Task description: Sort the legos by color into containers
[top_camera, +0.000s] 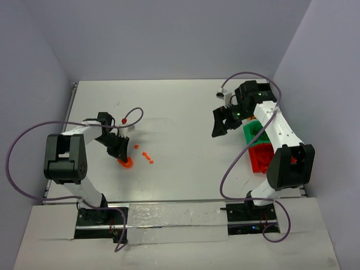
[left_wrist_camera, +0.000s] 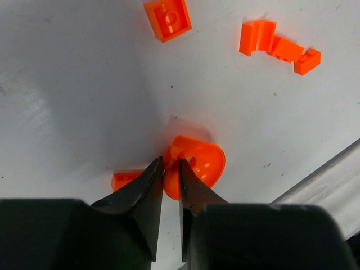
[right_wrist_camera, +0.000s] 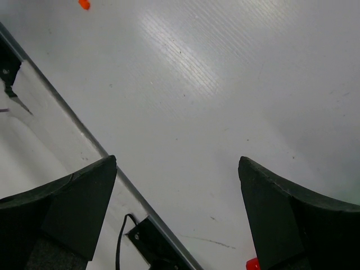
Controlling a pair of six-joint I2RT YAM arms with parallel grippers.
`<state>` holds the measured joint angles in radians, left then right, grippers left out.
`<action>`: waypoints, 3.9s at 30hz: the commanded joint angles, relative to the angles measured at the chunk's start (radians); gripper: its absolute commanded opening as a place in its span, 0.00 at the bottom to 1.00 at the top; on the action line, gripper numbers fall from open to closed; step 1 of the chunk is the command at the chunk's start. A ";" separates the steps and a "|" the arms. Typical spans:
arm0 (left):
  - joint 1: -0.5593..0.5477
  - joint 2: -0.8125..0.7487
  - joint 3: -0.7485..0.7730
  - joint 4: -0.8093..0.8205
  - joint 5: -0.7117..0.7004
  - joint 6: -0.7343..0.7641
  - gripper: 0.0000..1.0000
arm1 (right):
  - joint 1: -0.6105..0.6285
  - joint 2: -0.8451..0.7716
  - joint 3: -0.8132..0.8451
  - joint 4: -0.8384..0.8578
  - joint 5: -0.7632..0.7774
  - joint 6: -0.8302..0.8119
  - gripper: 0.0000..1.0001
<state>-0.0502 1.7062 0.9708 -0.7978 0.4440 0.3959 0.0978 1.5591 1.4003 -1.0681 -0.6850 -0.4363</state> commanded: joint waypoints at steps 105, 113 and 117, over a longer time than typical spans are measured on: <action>-0.032 -0.428 0.085 0.096 -0.249 -0.293 0.99 | -0.360 0.805 0.811 0.551 0.492 0.528 0.61; -0.016 -0.445 -0.058 0.078 -0.266 -0.117 0.71 | -0.329 0.612 0.667 0.517 0.395 0.515 0.72; -0.016 -0.403 -0.102 0.100 -0.281 -0.113 0.56 | -0.284 0.484 0.553 0.512 0.362 0.510 0.75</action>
<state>-0.0700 1.2910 0.8959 -0.7158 0.1806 0.2317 -0.2409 2.2323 2.0194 -0.5670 -0.2664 0.0863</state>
